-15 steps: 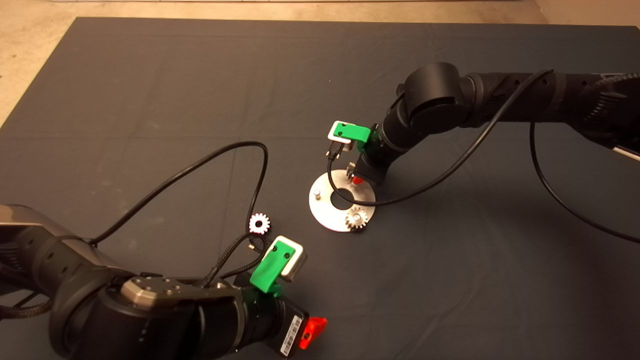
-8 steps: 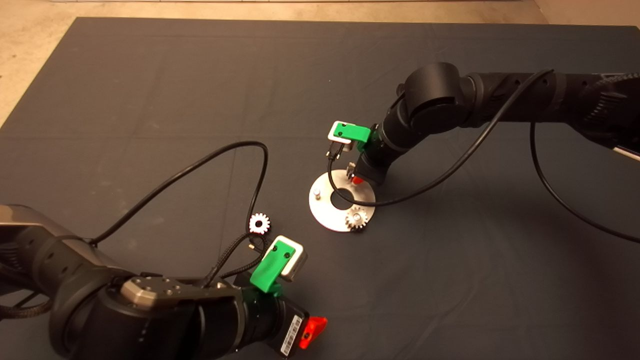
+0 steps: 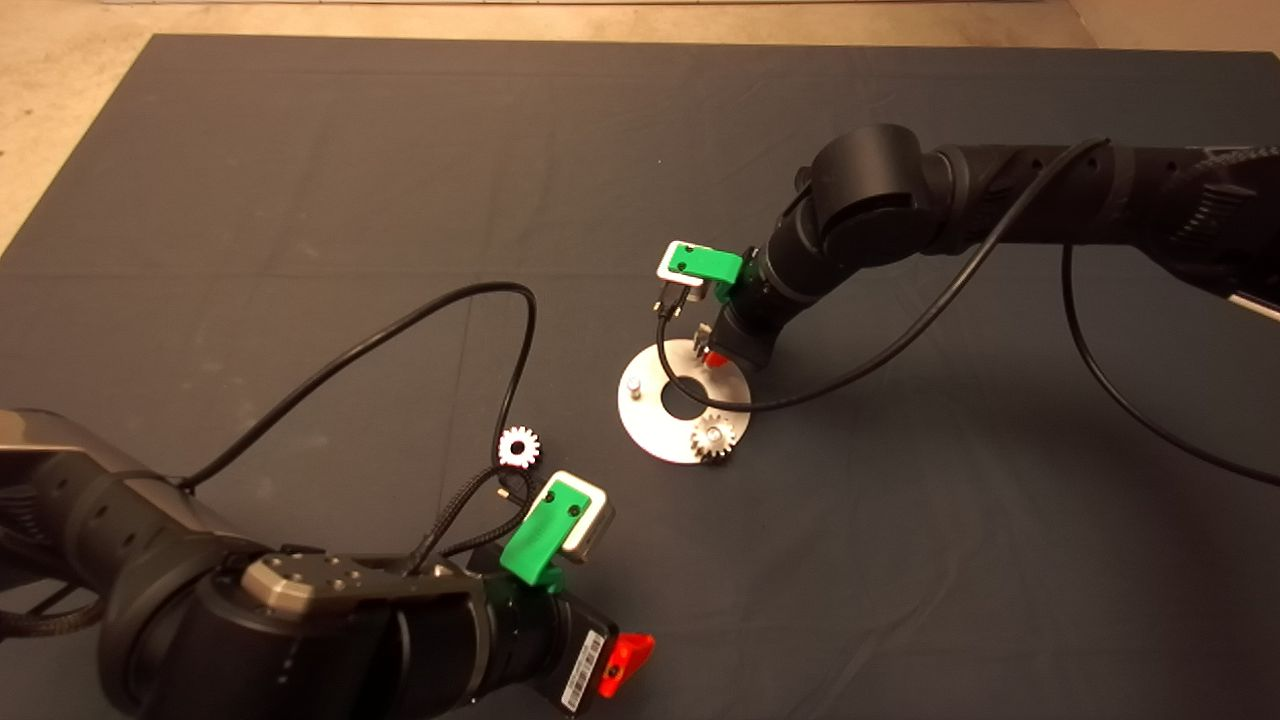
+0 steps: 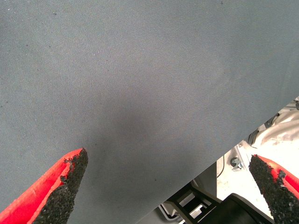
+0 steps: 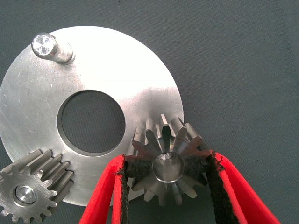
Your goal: Install three planetary gears onto the carrier pins
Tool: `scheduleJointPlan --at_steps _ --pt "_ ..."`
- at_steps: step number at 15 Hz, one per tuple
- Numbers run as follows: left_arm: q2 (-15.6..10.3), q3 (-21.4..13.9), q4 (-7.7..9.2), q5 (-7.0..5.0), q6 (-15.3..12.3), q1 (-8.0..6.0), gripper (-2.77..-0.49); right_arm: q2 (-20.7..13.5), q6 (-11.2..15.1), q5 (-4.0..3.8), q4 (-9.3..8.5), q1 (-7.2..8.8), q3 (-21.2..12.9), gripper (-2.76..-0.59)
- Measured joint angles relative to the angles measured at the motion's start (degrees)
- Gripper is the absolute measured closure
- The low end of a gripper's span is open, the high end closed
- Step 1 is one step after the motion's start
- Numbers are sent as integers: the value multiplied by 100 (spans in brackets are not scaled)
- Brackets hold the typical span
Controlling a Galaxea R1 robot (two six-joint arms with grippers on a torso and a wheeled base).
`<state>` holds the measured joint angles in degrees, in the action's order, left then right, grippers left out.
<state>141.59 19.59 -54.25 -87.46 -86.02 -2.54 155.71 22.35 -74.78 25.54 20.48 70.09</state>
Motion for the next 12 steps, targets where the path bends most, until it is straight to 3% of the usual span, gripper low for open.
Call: scheduleJointPlan --at_steps 12 --pt "-2 0 0 0 0 0 -249 -2 0 5 0 0 0 -92"
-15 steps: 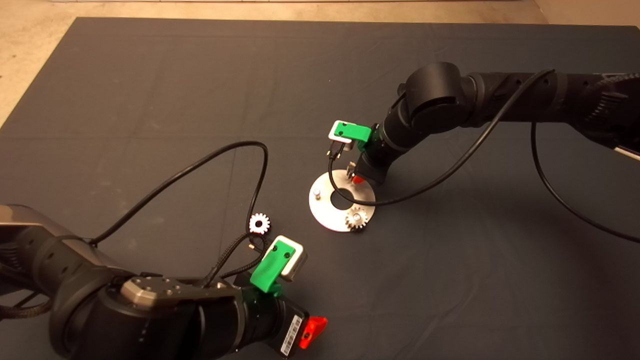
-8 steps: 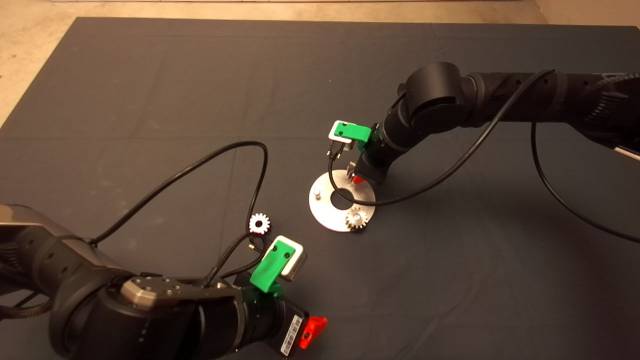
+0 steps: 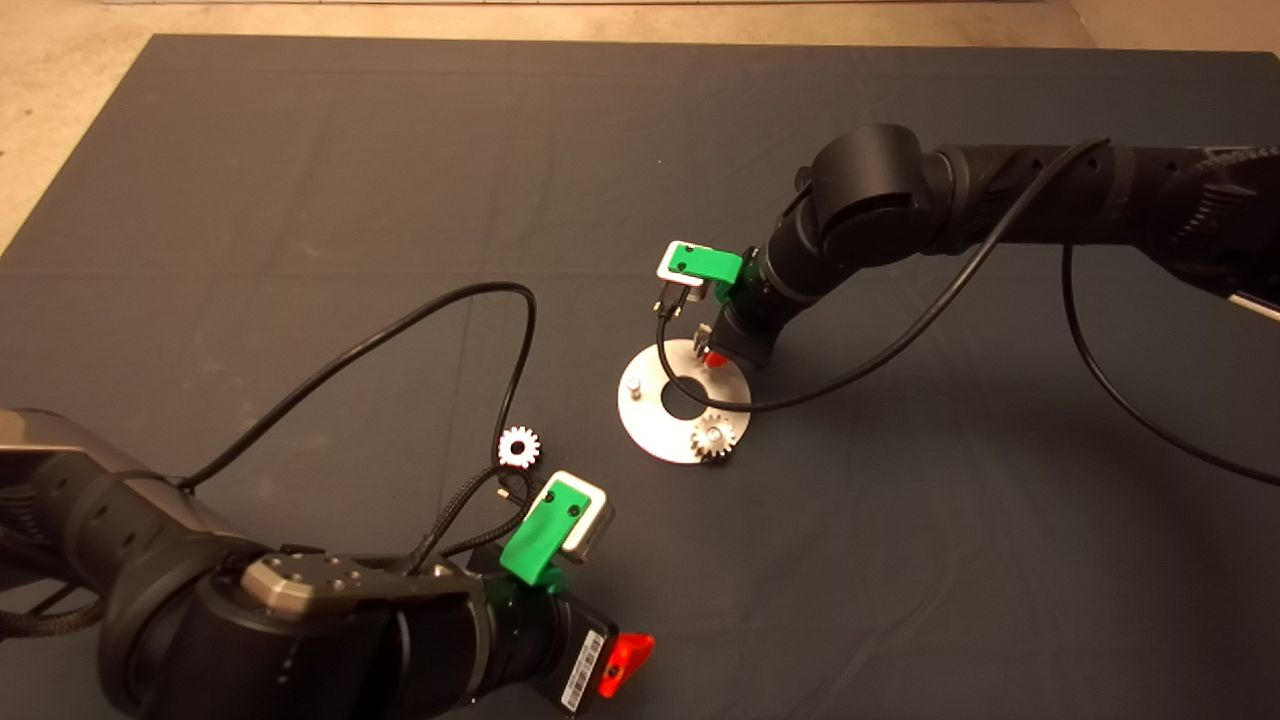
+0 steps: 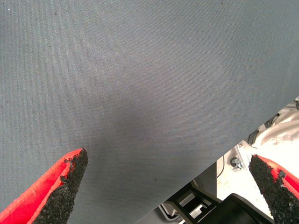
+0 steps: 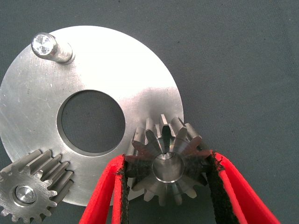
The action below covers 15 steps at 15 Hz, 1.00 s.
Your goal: Install three planetary gears onto the carrier pins
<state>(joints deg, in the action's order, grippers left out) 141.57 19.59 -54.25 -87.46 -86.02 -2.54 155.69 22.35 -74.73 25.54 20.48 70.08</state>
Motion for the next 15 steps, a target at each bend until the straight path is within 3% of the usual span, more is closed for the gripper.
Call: scheduleJointPlan --at_steps 15 --pt "0 0 -2 -2 0 0 -249 -48 2 34 1 2 4 -92"
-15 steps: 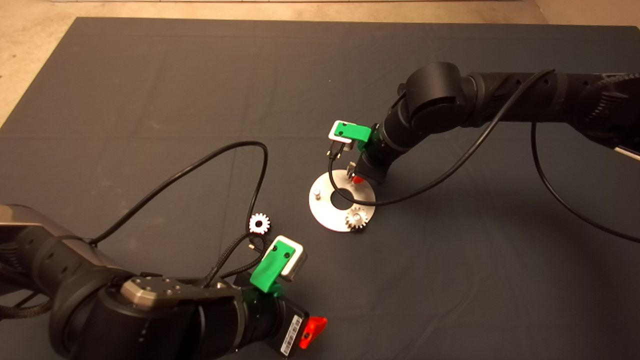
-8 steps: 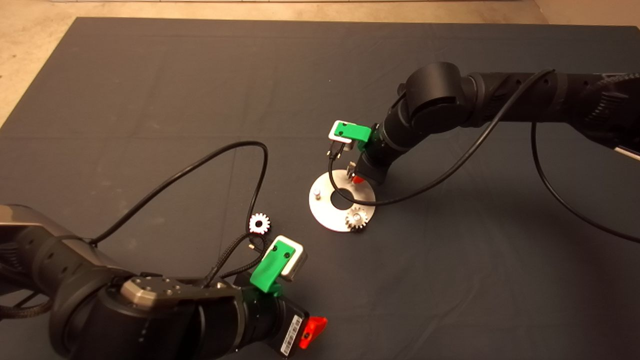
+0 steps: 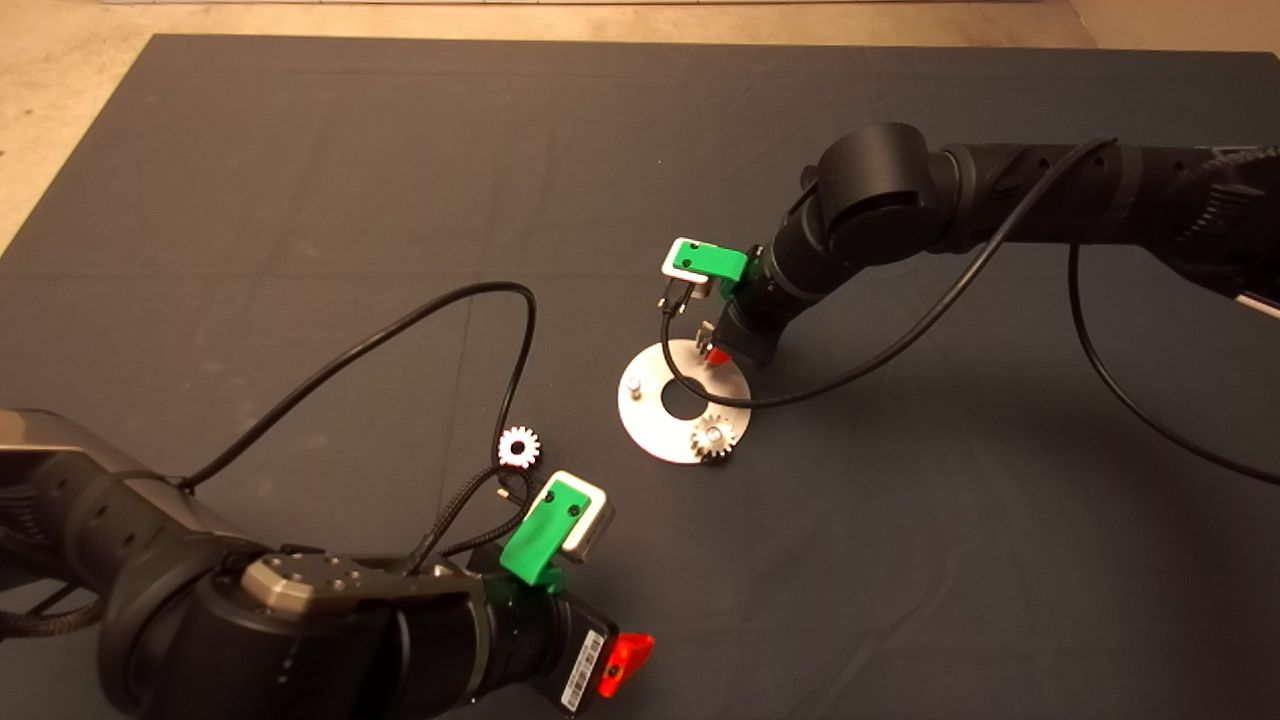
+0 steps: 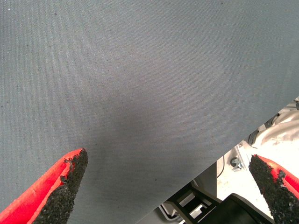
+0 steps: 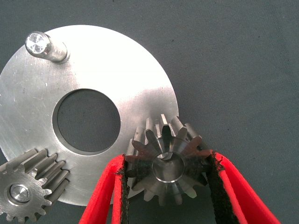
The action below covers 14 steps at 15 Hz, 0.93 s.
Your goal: Install three planetary gears onto the carrier pins
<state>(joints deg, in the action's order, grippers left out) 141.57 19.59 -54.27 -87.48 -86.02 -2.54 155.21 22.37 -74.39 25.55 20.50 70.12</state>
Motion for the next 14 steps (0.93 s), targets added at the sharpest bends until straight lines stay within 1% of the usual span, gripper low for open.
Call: scheduleJointPlan --at_steps 14 --pt "0 0 -2 0 0 0 -249 3 -2 -4 0 2 0 -92"
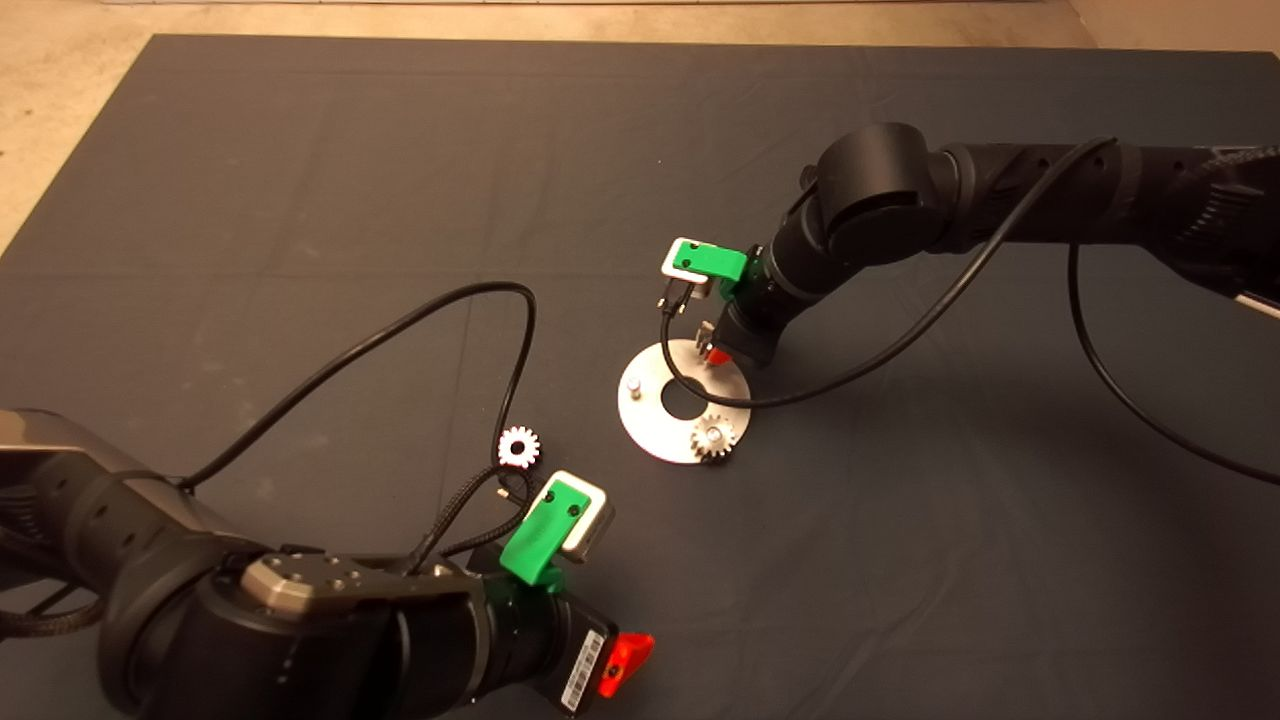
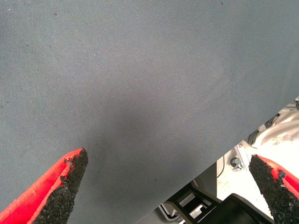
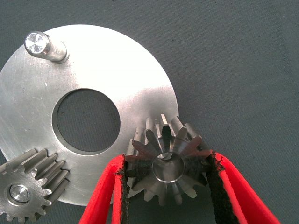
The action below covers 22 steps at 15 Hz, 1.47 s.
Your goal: Install three planetary gears onto the carrier pins
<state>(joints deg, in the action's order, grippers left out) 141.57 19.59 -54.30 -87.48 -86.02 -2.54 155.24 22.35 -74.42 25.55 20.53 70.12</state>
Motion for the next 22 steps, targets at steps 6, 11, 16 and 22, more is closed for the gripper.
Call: scheduleJointPlan --at_steps 6,11,16,22 --pt "0 0 2 1 0 0 -249 -1 0 0 0 2 -2 -92" --pt "0 0 0 0 0 0 -249 -3 0 -14 0 9 -4 -92" --pt "0 0 0 0 0 0 -249 1 0 -16 0 9 -4 -92" --pt "0 0 0 0 0 0 -249 1 0 -18 0 9 -9 -92"
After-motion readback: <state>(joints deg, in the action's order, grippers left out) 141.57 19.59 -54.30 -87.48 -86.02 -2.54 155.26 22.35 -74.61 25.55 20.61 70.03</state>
